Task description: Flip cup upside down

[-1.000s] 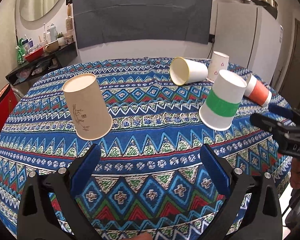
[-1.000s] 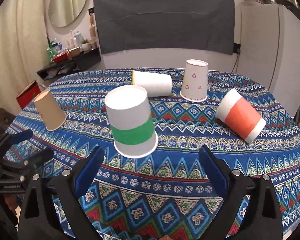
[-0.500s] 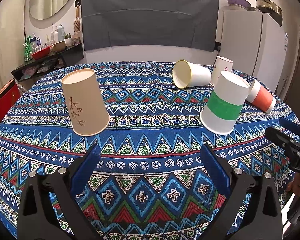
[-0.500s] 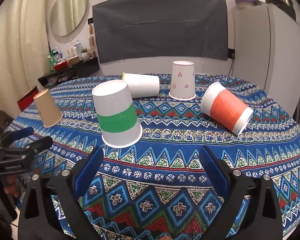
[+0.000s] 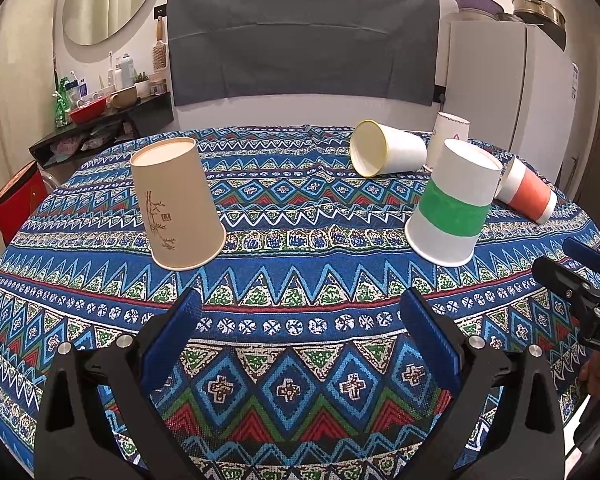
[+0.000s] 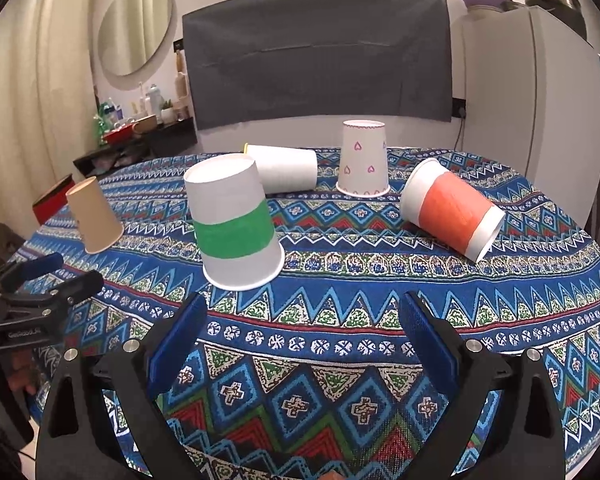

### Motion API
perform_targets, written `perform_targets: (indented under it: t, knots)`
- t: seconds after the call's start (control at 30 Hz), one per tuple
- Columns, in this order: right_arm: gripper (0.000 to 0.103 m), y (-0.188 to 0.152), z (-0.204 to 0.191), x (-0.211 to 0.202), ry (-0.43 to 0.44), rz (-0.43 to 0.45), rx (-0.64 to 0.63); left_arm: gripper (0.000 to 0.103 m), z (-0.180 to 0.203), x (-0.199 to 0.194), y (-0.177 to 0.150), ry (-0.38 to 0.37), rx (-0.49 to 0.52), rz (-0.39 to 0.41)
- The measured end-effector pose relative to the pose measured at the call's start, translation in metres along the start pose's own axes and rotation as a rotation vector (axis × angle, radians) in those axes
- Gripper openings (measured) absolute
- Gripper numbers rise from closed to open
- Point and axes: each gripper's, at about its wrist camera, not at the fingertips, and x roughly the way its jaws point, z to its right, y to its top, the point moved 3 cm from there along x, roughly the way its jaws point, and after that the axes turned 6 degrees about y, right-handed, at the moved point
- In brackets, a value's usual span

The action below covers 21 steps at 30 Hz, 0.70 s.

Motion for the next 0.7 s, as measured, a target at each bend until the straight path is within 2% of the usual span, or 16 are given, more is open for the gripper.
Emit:
perform_targets:
  t: [0.7]
  knots:
    - [0.092,-0.0008,-0.0015,0.0013,0.024,-0.003,0.005,0.097,-0.0004,0.0021,-0.0012,-0.018,-0.009,-0.011]
